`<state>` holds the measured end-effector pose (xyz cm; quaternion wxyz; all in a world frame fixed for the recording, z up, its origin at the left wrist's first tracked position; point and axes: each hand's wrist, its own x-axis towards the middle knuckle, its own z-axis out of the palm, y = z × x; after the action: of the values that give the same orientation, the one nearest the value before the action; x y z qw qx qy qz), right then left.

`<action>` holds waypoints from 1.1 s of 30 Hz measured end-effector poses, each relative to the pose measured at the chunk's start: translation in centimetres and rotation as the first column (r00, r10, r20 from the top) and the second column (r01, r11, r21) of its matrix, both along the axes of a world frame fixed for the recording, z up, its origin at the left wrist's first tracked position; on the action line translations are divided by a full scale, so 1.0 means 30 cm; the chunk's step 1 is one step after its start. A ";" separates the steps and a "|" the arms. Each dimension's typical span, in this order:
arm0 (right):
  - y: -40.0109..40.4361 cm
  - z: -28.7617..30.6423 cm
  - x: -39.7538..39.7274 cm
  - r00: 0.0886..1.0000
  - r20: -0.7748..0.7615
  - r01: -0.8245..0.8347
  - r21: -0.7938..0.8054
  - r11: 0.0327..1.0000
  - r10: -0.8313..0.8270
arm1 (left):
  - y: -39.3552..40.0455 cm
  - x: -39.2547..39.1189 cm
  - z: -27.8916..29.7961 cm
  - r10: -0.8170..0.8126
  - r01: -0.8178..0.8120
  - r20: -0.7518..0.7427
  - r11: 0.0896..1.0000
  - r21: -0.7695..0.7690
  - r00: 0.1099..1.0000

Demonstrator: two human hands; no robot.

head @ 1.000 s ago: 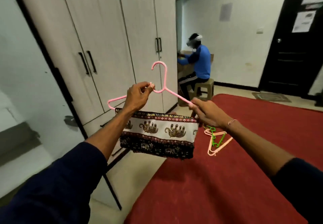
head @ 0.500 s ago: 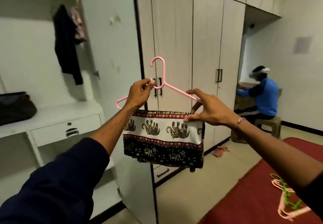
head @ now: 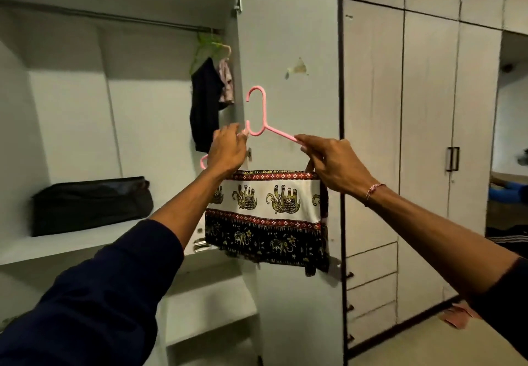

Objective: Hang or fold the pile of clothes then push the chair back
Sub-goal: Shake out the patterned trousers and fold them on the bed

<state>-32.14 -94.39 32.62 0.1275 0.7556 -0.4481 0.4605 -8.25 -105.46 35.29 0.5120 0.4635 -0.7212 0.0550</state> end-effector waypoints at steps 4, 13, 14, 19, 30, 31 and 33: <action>-0.103 0.094 0.178 1.000 0.008 -0.003 -0.076 0.997 0.004 | -0.040 0.189 0.034 0.185 -0.174 0.127 0.980 -0.096 0.974; -0.421 0.262 0.439 0.998 0.021 0.061 -0.138 0.989 -0.058 | -0.220 0.403 0.046 0.275 -0.270 0.245 0.961 -0.054 0.930; -0.456 0.272 0.465 0.998 0.020 0.069 -0.145 0.987 -0.067 | -0.246 0.413 0.045 0.286 -0.282 0.267 0.958 -0.053 0.920; -0.625 0.338 0.561 0.997 0.029 0.082 -0.177 0.981 -0.078 | -0.394 0.438 0.074 0.347 -0.334 0.358 0.937 -0.099 0.867; -1.096 0.567 0.676 0.996 0.049 0.082 -0.287 0.954 -0.071 | -0.825 0.566 0.319 0.462 -0.395 0.353 0.885 -0.249 0.814; -1.139 0.586 0.690 0.996 0.054 0.082 -0.297 0.951 -0.069 | -0.864 0.577 0.341 0.470 -0.401 0.353 0.880 -0.254 0.809; -1.219 0.620 0.717 0.996 0.065 0.079 -0.313 0.946 -0.061 | -0.935 0.595 0.386 0.483 -0.407 0.370 0.874 -0.267 0.794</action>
<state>-10.64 -130.96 51.21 0.2506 0.6962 -0.3986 0.5419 9.59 -133.51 46.87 0.3531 0.5507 -0.6775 0.3363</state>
